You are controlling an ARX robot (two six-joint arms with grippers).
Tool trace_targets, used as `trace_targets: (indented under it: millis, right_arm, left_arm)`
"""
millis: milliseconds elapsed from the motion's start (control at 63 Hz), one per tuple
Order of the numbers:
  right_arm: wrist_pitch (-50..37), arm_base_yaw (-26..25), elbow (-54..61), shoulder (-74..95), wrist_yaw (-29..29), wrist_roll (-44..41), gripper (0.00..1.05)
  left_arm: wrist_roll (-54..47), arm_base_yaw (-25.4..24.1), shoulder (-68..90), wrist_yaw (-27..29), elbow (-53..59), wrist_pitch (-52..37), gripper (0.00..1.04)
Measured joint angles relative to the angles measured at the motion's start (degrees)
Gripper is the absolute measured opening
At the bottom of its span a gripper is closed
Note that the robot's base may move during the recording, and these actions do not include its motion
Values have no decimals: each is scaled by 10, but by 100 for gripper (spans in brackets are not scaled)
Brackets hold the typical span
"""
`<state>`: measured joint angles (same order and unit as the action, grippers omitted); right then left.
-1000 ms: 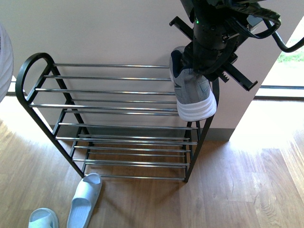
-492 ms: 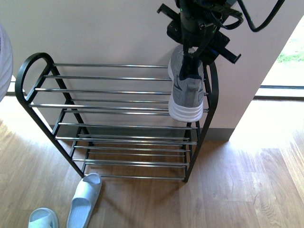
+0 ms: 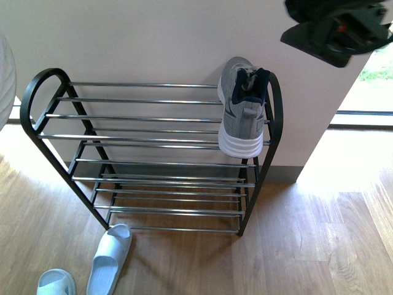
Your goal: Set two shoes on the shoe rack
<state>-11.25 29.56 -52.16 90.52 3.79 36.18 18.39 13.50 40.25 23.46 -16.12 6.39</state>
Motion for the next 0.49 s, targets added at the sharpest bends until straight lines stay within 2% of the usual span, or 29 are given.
trace_targets:
  millis: [111,270,397,492]
  right_arm:
    - [-3,-17,103,-139,-72,-49,96]
    - [20,-69,165,-278,-144,-104,96]
    - [8,-133,209,-360,-191,-133,96]
    - [3,-144,214,-376,-195,-138,96]
  left_arm:
    - [0,0,0,-1,0,0,2]
    - [0,0,0,0,0,0,2]
    - [0,0,0,-1,0,0,2]
    - [0,0,0,0,0,0,2]
